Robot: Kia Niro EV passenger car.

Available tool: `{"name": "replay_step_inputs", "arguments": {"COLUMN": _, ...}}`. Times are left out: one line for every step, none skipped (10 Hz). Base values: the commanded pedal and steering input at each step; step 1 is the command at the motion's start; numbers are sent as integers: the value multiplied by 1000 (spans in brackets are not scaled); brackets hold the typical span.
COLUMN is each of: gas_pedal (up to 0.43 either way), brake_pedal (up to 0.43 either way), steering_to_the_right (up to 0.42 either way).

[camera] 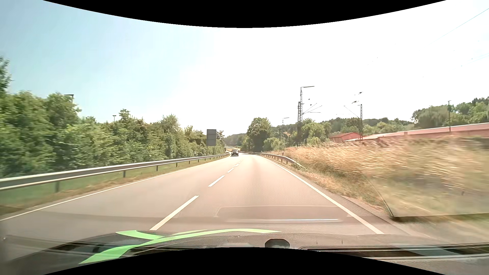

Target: Follow the waypoints while adhering to traffic rules and regulations

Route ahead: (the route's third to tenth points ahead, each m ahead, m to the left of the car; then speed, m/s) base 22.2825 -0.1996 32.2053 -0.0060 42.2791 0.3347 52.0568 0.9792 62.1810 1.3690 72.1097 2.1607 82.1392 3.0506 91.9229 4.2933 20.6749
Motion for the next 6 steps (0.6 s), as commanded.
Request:
{"name": "replay_step_inputs", "arguments": {"gas_pedal": 240, "brake_pedal": 0, "steering_to_the_right": -2}}
{"name": "replay_step_inputs", "arguments": {"gas_pedal": 240, "brake_pedal": 0, "steering_to_the_right": -2}}
{"name": "replay_step_inputs", "arguments": {"gas_pedal": 220, "brake_pedal": 0, "steering_to_the_right": -3}}
{"name": "replay_step_inputs", "arguments": {"gas_pedal": 209, "brake_pedal": 0, "steering_to_the_right": -3}}
{"name": "replay_step_inputs", "arguments": {"gas_pedal": 209, "brake_pedal": 0, "steering_to_the_right": -4}}
{"name": "replay_step_inputs", "arguments": {"gas_pedal": 209, "brake_pedal": 0, "steering_to_the_right": -3}}
